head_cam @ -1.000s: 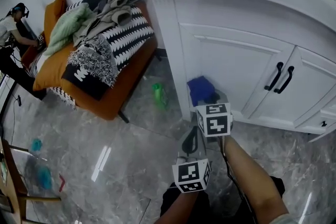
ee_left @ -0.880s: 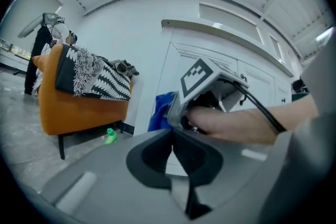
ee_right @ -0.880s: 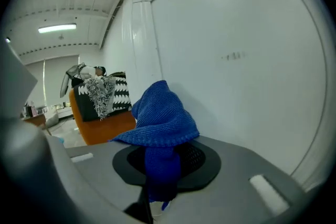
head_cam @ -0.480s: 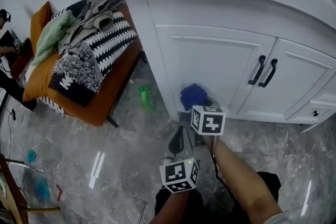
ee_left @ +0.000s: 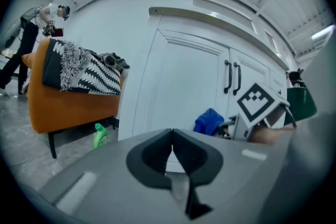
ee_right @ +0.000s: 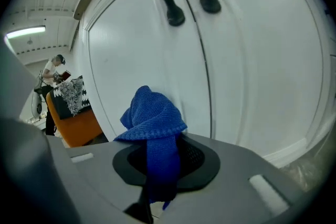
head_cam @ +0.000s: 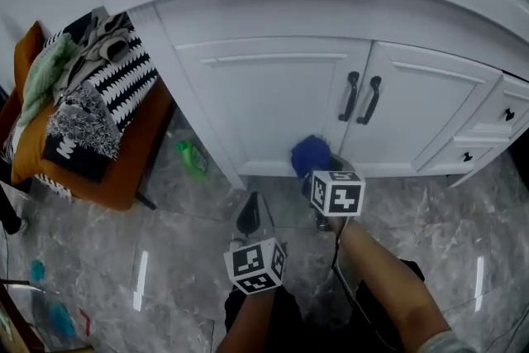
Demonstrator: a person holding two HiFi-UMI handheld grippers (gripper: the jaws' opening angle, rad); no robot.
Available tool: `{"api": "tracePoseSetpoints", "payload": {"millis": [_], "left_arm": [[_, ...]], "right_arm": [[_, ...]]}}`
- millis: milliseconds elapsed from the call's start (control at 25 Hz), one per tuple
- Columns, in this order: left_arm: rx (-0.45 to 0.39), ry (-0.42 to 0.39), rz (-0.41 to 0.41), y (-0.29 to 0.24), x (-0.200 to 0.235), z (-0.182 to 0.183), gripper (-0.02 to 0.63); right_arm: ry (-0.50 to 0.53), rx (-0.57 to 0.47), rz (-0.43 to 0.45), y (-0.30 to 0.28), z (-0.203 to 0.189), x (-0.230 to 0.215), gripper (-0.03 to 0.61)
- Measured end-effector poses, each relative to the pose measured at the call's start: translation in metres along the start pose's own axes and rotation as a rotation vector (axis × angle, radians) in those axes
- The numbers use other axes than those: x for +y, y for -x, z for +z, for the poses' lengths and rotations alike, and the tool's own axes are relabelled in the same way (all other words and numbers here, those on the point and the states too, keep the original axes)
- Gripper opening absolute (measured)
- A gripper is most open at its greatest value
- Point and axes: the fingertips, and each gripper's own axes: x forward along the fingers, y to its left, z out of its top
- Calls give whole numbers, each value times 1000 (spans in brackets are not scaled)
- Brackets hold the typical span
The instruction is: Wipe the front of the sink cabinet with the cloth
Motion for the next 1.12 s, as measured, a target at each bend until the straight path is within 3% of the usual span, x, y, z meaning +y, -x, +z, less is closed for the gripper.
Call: {"api": "tracePoseSetpoints", "payload": {"millis": [440, 680, 800, 920, 1120], "left_arm": [[35, -50, -59, -17, -42, -12, 11], [49, -80, -85, -23, -61, -17, 11], [65, -92, -102, -25, -72, -22, 11], [67, -108, -108, -33, -77, -22, 11], [61, -145, -122, -41, -87, -16, 11]], "right_arm": [[28, -6, -98, 37, -2, -82, 78], [-173, 29, -261, 58, -15, -172, 75], [-135, 41, -338, 76, -19, -209, 75], [-160, 38, -398, 84, -22, -252, 75], [-20, 31, -359, 93, -2, -282, 78]]}}
